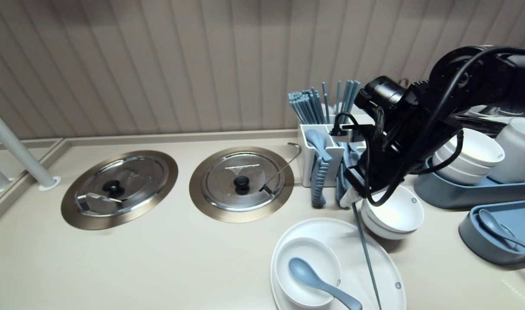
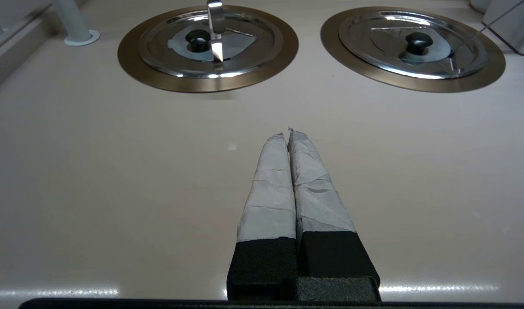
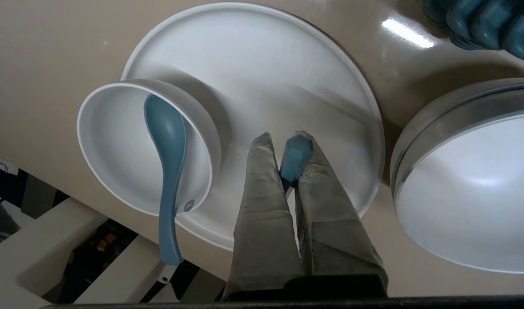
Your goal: Pick the chopsticks and place it on the plate
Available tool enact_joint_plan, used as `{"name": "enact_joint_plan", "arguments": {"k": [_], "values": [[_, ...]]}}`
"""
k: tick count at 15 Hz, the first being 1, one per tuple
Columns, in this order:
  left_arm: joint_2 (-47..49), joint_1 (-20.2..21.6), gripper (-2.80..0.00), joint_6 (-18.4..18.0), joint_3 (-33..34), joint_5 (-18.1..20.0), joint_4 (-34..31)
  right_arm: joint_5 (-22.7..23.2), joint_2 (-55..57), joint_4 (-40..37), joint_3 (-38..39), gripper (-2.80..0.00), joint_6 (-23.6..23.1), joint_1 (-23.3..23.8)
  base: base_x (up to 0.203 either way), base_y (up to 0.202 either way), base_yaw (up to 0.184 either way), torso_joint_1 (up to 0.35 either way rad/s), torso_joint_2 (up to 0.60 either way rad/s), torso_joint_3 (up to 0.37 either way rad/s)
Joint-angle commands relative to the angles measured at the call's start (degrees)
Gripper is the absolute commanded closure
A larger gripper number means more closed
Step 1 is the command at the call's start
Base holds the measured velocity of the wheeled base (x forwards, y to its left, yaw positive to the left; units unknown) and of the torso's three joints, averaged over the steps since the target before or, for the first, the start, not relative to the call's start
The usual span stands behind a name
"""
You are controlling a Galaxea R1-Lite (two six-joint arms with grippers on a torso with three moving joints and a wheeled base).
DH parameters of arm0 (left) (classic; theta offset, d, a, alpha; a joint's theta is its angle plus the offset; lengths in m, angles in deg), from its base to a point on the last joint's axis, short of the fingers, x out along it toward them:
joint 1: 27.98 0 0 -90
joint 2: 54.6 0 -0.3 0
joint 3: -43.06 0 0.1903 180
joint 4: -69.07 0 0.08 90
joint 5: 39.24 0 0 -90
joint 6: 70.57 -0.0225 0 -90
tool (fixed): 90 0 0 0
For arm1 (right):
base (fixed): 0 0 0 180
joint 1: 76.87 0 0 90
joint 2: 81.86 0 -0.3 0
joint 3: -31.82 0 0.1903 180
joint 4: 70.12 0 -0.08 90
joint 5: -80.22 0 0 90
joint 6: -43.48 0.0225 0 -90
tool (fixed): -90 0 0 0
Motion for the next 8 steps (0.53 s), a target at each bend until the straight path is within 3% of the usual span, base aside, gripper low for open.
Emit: {"name": "enact_joint_plan", "arguments": {"k": [1,8], "values": [[0.0,-0.1,0.0,0.0,0.4,0.0,0.0,0.1,2.2,-0.4,-0.1,0.0,-0.1,-0.1,0.0,0.0,0.0,0.0,0.0,0.0],[0.1,0.0,0.0,0.0,0.4,0.0,0.0,0.0,4.8,0.0,-0.3,0.0,-0.4,0.0,0.0,0.0,0.0,0.0,0.0,0.0]]}}
